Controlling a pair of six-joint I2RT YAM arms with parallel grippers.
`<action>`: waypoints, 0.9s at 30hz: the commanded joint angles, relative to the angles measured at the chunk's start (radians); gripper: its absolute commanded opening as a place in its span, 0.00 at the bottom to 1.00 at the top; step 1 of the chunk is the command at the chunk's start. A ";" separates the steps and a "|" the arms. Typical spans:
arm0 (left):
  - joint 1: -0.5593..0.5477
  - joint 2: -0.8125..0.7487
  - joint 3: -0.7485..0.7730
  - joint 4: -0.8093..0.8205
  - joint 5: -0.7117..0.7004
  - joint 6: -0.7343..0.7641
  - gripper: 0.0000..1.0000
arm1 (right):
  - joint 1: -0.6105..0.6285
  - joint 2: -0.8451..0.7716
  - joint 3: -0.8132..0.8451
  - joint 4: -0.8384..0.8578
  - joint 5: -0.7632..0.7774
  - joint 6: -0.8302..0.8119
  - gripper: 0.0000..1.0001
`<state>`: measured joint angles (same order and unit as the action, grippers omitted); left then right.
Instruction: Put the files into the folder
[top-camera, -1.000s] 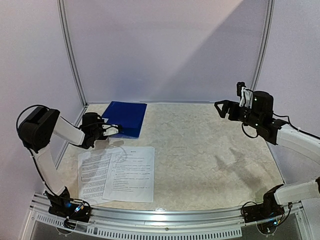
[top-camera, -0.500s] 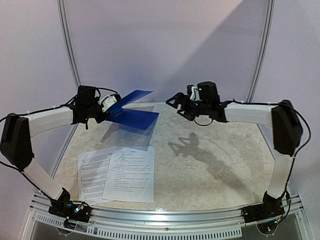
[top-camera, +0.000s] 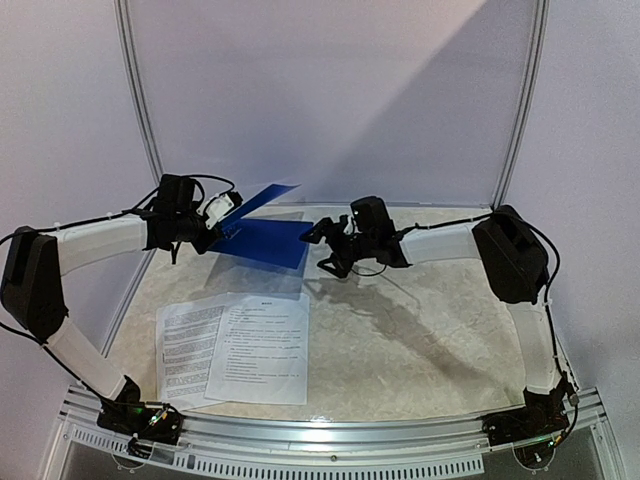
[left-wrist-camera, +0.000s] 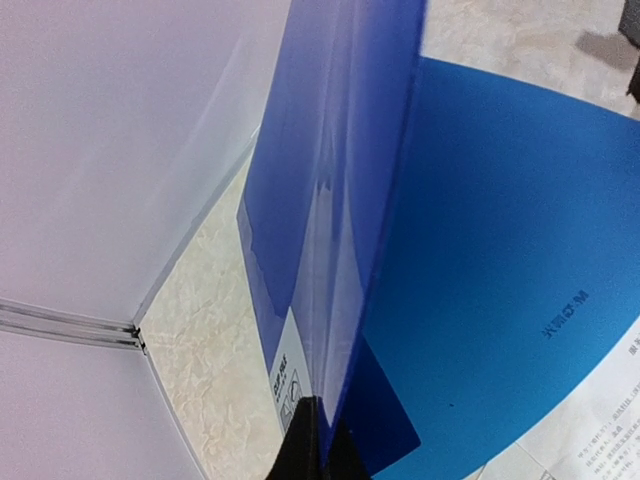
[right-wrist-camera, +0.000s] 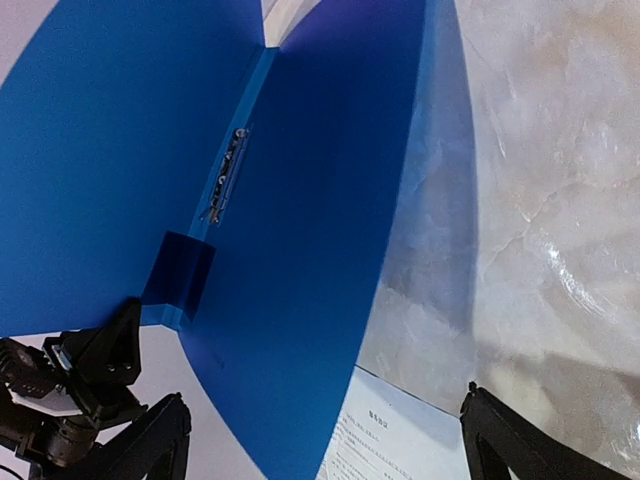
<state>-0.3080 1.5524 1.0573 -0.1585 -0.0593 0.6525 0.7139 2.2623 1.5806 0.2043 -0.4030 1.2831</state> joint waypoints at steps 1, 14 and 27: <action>-0.017 -0.014 0.014 -0.035 -0.004 -0.048 0.00 | 0.011 0.101 0.040 0.102 -0.008 0.161 0.95; -0.024 -0.006 0.020 -0.042 0.009 -0.081 0.00 | 0.026 0.295 0.165 0.326 -0.023 0.404 0.91; 0.034 -0.048 0.010 -0.031 0.084 -0.209 0.00 | 0.011 0.307 0.219 0.441 -0.052 0.363 0.00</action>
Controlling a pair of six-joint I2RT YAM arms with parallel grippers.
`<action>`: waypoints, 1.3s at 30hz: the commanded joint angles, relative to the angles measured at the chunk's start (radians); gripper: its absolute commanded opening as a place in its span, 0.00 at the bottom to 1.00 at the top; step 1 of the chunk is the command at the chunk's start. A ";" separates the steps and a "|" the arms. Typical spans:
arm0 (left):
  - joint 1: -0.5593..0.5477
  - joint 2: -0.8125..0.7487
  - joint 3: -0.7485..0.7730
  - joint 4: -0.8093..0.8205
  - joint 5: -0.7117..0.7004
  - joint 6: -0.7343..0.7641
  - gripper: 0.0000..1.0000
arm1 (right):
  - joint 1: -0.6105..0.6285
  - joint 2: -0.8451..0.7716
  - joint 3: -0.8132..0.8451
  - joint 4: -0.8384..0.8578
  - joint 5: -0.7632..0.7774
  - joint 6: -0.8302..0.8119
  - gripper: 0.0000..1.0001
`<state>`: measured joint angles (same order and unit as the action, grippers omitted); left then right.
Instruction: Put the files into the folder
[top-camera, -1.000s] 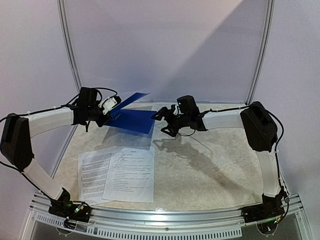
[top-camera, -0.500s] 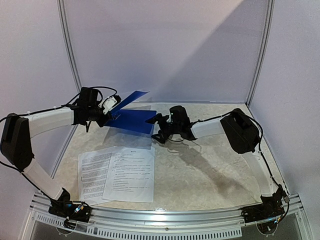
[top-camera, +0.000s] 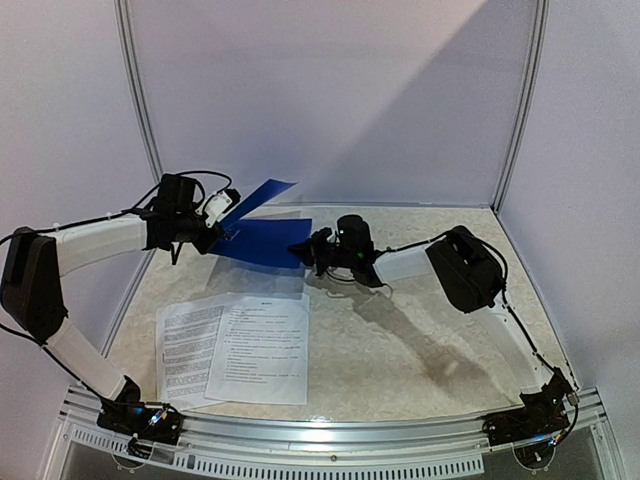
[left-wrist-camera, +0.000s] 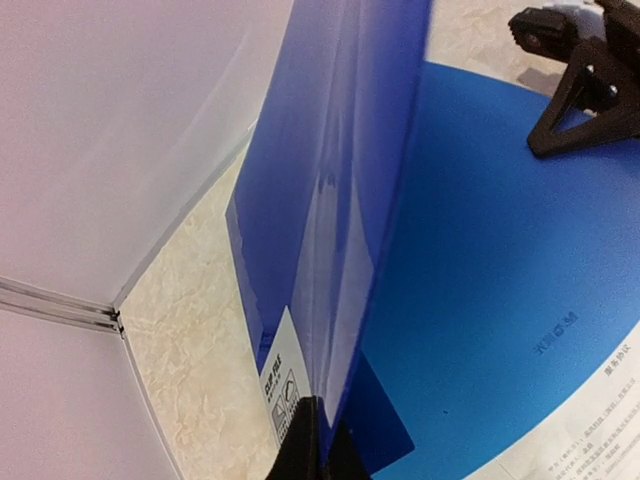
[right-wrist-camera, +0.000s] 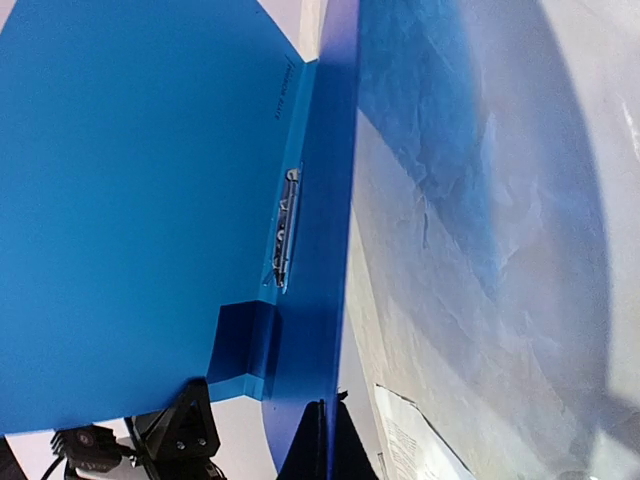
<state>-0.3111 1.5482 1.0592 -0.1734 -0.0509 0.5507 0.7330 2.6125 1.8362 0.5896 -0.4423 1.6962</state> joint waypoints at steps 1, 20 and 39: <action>0.051 -0.048 0.021 -0.033 0.102 -0.135 0.00 | -0.015 -0.065 -0.062 0.043 -0.010 -0.076 0.00; 0.224 -0.214 0.111 -0.396 0.387 -0.200 1.00 | -0.186 -0.804 -0.344 -0.900 0.070 -0.945 0.00; 0.004 -0.110 0.212 -0.696 0.350 0.004 0.96 | -0.622 -0.833 -0.459 -1.613 -0.171 -1.681 0.00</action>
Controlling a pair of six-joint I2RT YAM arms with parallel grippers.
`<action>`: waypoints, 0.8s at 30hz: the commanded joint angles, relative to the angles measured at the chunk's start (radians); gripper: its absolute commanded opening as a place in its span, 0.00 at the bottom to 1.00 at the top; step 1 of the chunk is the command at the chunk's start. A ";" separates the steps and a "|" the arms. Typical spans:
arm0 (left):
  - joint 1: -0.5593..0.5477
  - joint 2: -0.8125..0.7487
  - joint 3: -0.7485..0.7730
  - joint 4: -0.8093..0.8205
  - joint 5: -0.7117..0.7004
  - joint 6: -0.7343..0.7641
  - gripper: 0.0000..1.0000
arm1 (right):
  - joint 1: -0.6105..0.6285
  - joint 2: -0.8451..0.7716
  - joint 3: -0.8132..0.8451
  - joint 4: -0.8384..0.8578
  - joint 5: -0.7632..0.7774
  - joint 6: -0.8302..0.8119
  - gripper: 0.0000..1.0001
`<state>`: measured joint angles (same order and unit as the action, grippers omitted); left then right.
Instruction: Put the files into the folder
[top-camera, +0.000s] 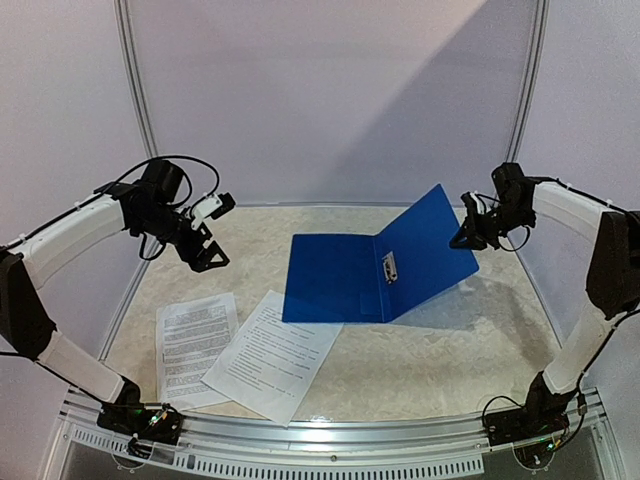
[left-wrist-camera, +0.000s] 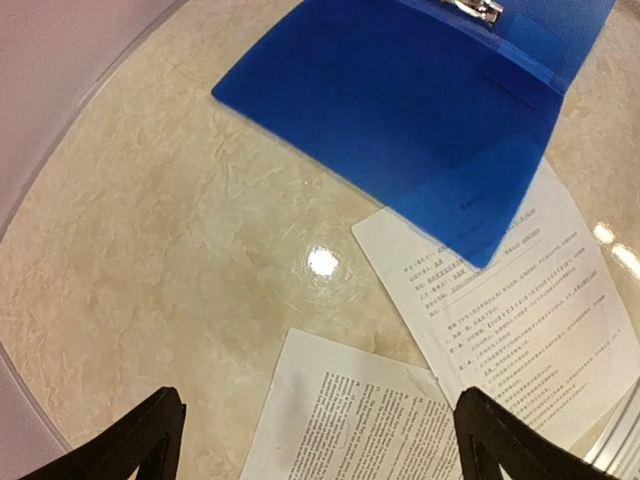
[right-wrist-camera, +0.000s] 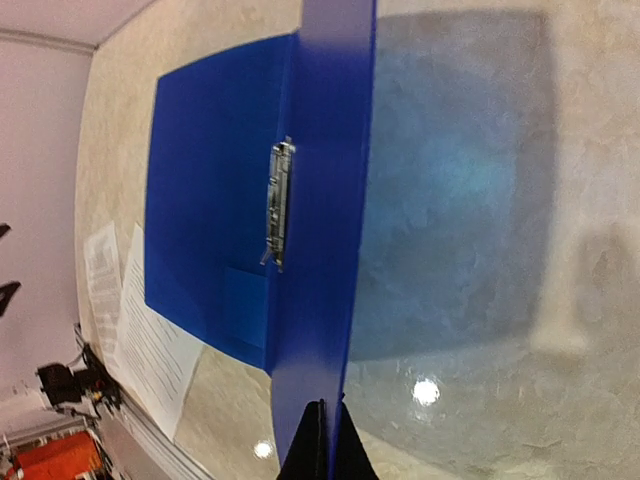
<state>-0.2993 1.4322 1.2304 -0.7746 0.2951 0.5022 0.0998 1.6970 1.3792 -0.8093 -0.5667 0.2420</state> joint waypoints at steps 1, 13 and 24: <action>-0.009 0.005 0.042 -0.110 0.012 0.061 0.96 | 0.011 0.099 0.002 -0.227 0.014 -0.230 0.02; -0.079 0.086 0.022 -0.084 -0.014 0.038 0.95 | -0.006 0.160 0.037 -0.172 0.389 -0.151 0.56; -0.080 0.177 0.155 0.075 0.098 -0.288 1.00 | 0.167 -0.003 0.116 -0.139 0.852 -0.023 0.69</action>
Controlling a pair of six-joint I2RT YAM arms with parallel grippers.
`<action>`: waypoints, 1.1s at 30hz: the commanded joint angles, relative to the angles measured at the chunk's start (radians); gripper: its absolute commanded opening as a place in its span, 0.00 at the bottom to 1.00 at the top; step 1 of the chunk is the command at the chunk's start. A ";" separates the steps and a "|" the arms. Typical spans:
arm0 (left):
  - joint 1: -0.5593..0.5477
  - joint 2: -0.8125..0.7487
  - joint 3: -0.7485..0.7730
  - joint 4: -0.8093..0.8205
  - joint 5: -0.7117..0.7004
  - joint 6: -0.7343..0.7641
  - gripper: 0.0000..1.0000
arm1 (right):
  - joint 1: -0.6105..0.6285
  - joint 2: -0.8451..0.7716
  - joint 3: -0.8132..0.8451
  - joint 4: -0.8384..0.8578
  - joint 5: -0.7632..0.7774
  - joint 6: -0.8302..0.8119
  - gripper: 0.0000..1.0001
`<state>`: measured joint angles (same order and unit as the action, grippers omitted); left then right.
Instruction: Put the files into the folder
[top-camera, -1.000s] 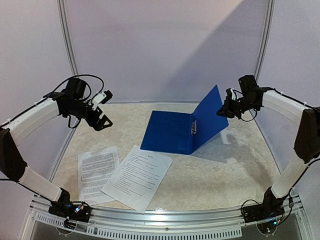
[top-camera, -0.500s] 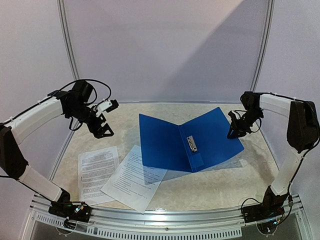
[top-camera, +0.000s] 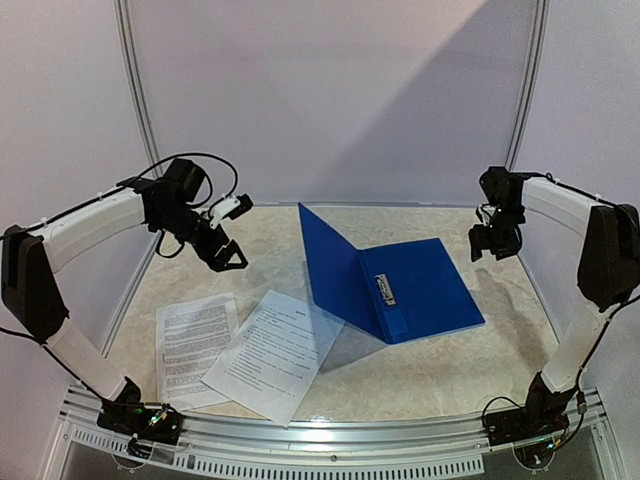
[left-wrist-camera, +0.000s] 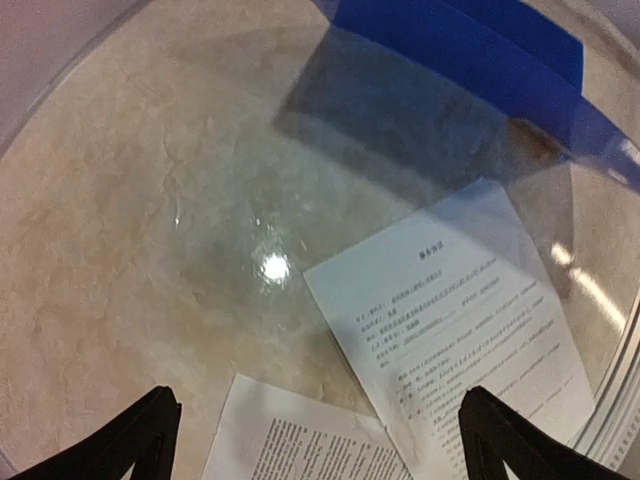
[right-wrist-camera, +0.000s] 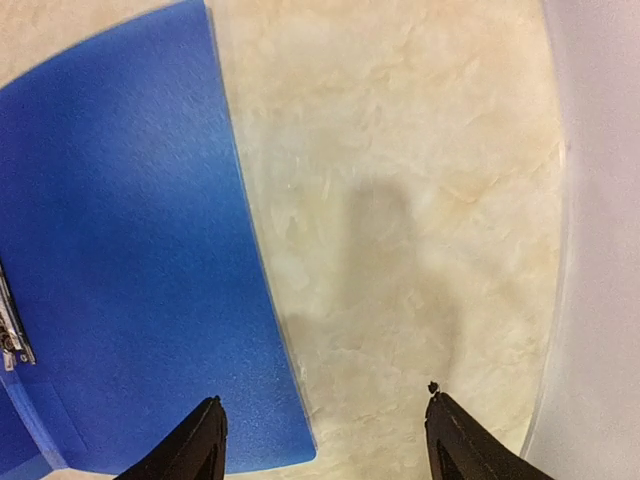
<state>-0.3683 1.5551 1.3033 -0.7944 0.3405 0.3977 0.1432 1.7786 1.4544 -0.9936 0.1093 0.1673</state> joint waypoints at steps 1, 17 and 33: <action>-0.011 0.082 0.108 0.090 0.078 -0.230 1.00 | 0.163 -0.088 0.033 0.077 0.124 0.052 0.68; -0.031 0.289 0.072 0.573 0.482 -0.918 1.00 | 0.587 0.132 0.007 0.767 -0.473 0.302 0.50; -0.094 0.365 -0.014 0.589 0.506 -0.976 0.61 | 0.606 0.249 -0.016 0.850 -0.516 0.419 0.46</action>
<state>-0.4526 1.9118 1.3094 -0.2276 0.8276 -0.5701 0.7406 2.0182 1.4471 -0.1581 -0.3992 0.5686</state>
